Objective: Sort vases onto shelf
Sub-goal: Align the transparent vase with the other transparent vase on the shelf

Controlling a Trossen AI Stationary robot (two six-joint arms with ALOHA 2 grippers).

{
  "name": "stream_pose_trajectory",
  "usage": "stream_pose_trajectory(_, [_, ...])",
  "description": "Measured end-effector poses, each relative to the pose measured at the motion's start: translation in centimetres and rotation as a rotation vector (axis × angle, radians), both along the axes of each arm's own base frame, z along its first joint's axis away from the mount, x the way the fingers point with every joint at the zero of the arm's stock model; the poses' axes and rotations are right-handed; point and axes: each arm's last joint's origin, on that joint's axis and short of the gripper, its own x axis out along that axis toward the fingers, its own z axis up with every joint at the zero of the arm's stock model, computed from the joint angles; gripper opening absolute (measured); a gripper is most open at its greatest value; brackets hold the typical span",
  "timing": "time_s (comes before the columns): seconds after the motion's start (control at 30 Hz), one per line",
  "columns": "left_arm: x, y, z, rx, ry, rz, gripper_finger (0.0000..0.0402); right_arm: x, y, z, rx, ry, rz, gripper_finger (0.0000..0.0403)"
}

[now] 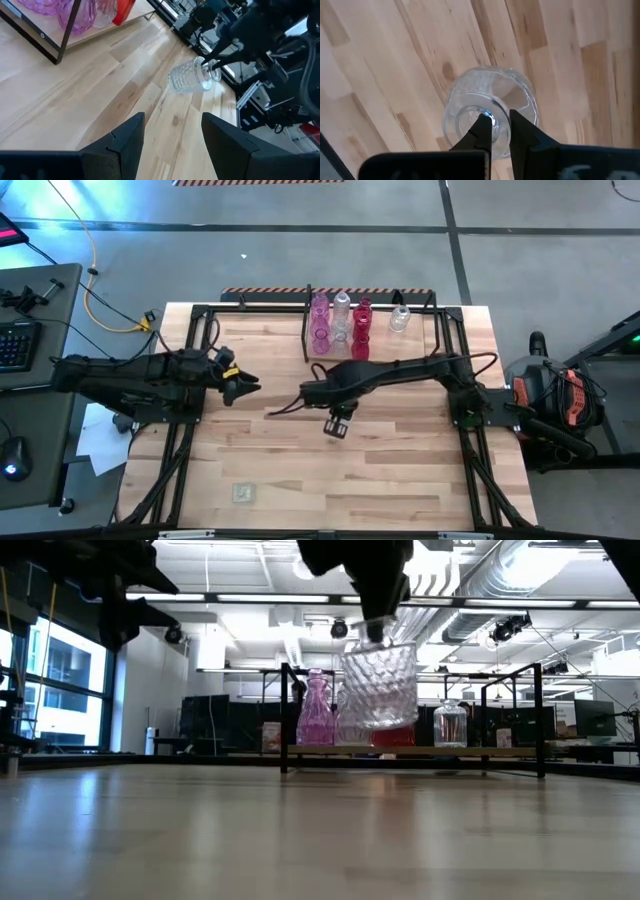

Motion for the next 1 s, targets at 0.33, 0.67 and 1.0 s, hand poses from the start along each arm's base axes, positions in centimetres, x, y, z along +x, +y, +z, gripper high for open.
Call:
stream_pose_trajectory(0.33, [-0.6, -0.2, 0.5, 0.02, -0.045, 0.014, 0.0186, -4.2, -1.5, 5.7, -0.078, -0.067, -0.087, 0.0007])
stream_pose_trajectory(0.67, [-0.7, -0.3, 0.5, 0.02, -0.046, 0.019, 0.0186, -9.1, -5.7, 11.8, -0.111, -0.26, -0.191, 0.0007])
stream_pose_trajectory(1.0, [-0.7, -0.3, 0.5, 0.026, -0.047, 0.029, 0.0186, -17.5, -8.2, 10.7, -0.089, -0.21, -0.382, 0.0007])
